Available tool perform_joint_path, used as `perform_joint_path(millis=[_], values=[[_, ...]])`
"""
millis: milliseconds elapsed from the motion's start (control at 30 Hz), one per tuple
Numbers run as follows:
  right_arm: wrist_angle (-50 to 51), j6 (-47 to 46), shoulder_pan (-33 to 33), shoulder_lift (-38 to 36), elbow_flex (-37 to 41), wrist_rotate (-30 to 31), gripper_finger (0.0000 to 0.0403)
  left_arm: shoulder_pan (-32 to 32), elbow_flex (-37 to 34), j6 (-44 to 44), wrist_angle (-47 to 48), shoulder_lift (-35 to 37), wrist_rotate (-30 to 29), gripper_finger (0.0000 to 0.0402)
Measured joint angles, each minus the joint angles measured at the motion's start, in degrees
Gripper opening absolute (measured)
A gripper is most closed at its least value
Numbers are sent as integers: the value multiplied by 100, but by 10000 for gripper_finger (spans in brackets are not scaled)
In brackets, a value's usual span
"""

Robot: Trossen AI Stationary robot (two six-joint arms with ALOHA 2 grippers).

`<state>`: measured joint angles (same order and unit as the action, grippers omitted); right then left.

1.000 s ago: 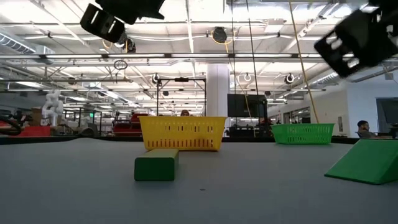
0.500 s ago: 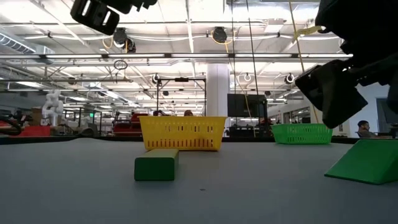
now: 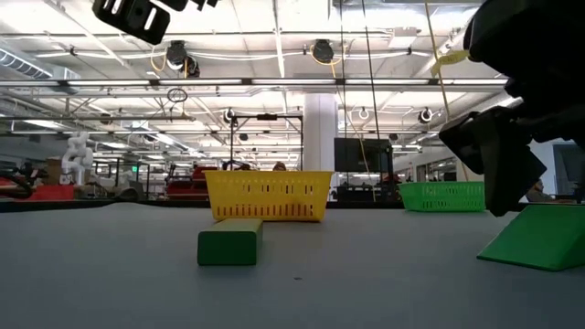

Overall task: Sort & place blocks by color
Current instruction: Put the green block into the green basket

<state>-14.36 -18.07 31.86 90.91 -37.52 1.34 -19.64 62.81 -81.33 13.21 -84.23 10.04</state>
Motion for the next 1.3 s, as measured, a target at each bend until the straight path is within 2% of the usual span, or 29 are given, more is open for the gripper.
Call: perform_joint_path(millis=[500,900,1300], values=[[44,259,0,0,0,-22,224,-2,0,-75,-2,0,-3,184],[-102,655,0,0,0,-580,224,-4,0,-82,-6,2,-7,184],[89,938,-117,0,0,-435,224,-4,0,-169,-4,2,-15,184]])
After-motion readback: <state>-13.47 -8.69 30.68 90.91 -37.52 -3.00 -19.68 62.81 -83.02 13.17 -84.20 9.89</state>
